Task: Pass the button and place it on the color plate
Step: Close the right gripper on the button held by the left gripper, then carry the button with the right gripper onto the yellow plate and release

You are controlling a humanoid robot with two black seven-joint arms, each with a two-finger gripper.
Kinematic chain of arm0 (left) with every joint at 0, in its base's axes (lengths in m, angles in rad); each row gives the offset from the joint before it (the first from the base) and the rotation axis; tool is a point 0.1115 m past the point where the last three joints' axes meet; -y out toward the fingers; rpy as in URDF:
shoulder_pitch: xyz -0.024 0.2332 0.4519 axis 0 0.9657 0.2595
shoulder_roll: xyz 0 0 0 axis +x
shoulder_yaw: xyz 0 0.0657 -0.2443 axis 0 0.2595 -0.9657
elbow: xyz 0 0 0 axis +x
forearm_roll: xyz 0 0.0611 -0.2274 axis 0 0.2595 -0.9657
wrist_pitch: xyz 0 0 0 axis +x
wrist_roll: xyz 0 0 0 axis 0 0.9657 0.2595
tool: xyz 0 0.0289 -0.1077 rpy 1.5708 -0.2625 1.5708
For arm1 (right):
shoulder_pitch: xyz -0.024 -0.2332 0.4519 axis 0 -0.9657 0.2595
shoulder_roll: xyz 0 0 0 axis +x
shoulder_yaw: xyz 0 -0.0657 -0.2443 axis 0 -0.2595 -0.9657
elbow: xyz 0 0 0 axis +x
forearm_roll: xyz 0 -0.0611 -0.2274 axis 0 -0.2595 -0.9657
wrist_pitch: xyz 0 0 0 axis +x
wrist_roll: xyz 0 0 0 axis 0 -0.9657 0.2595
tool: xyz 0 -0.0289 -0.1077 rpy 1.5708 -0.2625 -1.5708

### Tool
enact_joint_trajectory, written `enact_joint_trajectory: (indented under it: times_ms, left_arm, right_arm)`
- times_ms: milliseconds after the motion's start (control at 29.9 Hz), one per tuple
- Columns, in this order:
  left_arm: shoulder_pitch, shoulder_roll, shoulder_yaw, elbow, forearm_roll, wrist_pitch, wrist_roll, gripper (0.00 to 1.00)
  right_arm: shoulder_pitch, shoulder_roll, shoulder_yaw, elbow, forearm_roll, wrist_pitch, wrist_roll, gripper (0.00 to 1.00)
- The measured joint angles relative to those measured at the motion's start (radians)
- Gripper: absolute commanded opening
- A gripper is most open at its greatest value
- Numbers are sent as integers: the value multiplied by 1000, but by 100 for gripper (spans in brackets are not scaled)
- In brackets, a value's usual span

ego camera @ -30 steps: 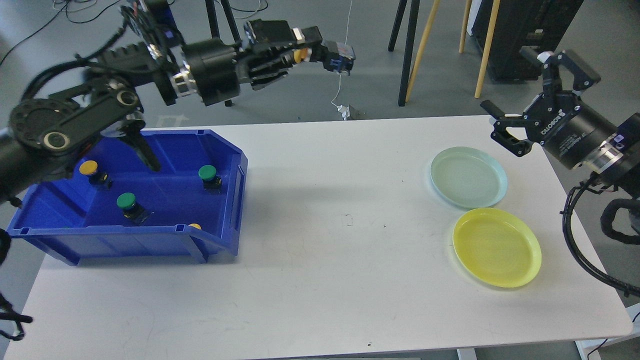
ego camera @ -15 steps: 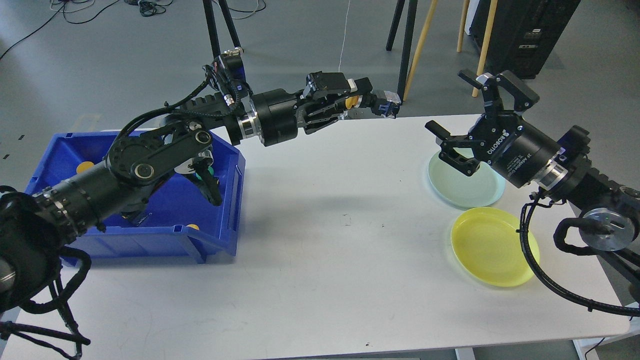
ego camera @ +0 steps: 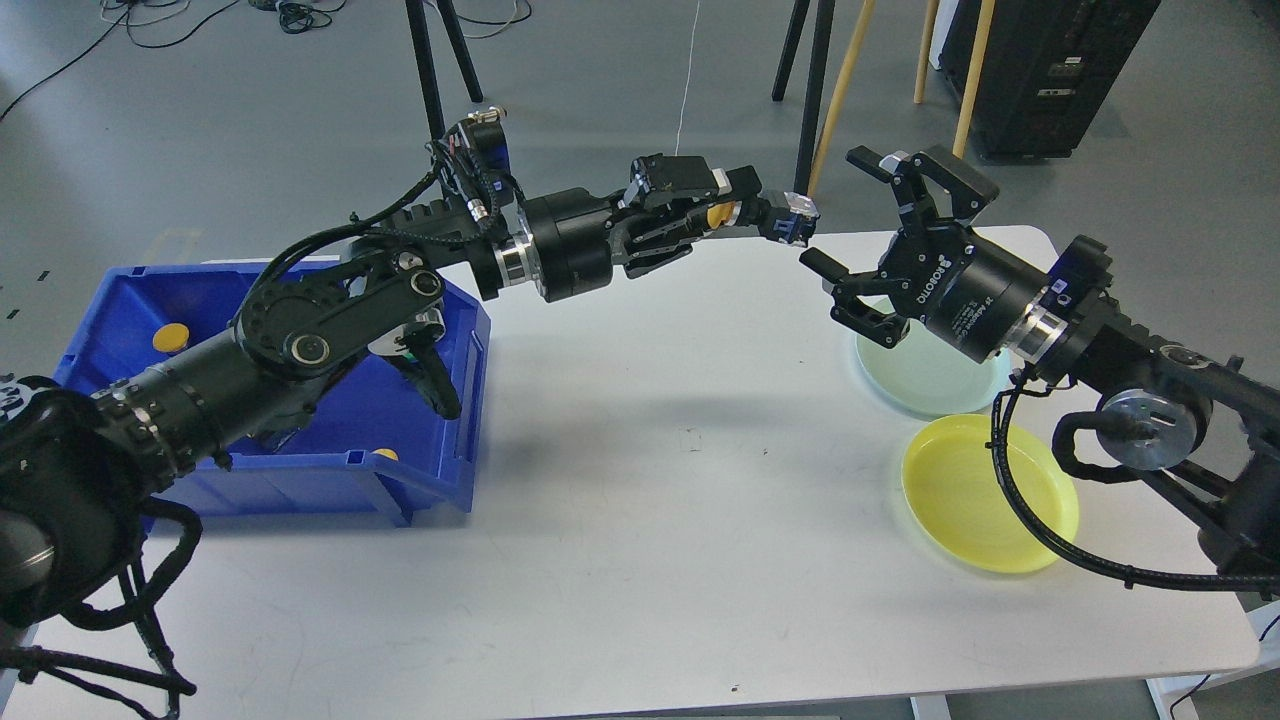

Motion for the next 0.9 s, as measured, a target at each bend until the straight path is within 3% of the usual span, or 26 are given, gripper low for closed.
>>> enact_joint_trajectory:
  times_ms: [200,301,401,434,568,668,735,902]
  left_arm:
    - [0,-3,0,2,-1,0,0,2]
    - [-1,-2,0,2,-1,0,0,2]
    - [-1,-1,0,6,-1,0,0,2]
    - [-1,-1,0,9,-1,0,0,2]
    - [-1,-2,0,14,-2,0,0,2]
    - [-1,-2,0,15,-2,0,0,2]
    - [0,-2,0,16,-2,0,0,2]
    - [1,0,0,17,-5,0,0,4]
  right_arm:
    - [19,53,-20,-5,0,-1,0,90]
    - [25,64,-25,-22,0,-7,1,76]
    - [26,69,-27,-26,0,-22,3,37]
    - [26,71,-28,-27,0,-27,4,32]
    - [27,84,-31,-39,-2,-53,4,30]
    - [27,87,-33,-44,-6,-56,2,18]
    - [26,87,-33,-43,-9,-53,2,4]
    - [33,98,-33,-43,-8,-65,-1,1]
